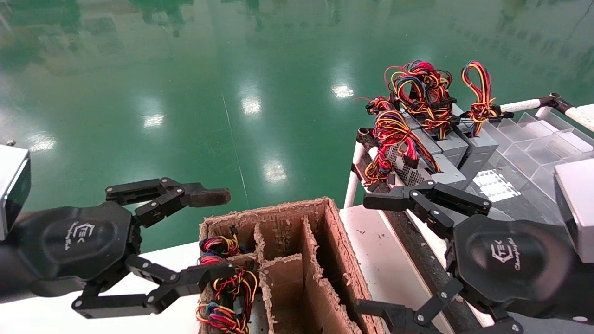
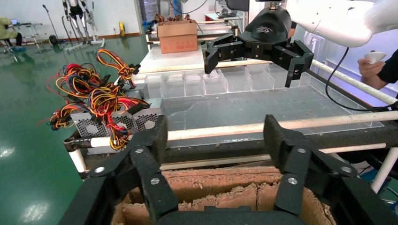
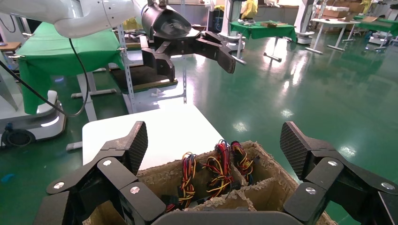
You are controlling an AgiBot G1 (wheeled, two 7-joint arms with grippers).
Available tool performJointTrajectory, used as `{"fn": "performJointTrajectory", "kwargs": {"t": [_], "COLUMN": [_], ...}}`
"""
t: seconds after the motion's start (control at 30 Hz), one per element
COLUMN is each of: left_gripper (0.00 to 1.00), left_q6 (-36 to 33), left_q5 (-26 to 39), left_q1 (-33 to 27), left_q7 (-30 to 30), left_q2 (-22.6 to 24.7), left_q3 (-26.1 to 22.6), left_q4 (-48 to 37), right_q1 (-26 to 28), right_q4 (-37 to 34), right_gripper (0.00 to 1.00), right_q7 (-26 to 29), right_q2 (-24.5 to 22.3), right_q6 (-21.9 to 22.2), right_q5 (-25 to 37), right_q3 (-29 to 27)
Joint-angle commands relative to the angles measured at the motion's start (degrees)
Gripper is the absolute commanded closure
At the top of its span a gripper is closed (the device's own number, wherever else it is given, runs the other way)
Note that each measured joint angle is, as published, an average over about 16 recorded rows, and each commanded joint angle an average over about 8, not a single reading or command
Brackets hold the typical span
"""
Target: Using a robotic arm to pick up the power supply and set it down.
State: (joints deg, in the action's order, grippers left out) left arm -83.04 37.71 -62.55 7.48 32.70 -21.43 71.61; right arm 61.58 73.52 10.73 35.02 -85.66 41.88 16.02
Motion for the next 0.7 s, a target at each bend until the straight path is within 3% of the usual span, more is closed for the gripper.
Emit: {"fn": "performJointTrajectory", "kwargs": {"t": [0.03, 0.7], "left_gripper": [1.0, 1.0], "left_q6": [0.0, 0.0], "left_q5": [0.0, 0.0], "left_q1": [0.0, 0.0], "left_q7": [0.0, 0.0], "left_q2": [0.0, 0.0], "left_q3": [0.0, 0.0], "left_q4": [0.0, 0.0], "right_q1": [0.0, 0.0], "right_q4": [0.0, 0.0], "right_gripper": [0.0, 0.0], "right_q7": [0.0, 0.0], "right_q2": [0.0, 0.0], "right_q6": [0.0, 0.0], "right_q5": [0.0, 0.0], "right_q3": [0.0, 0.0]}}
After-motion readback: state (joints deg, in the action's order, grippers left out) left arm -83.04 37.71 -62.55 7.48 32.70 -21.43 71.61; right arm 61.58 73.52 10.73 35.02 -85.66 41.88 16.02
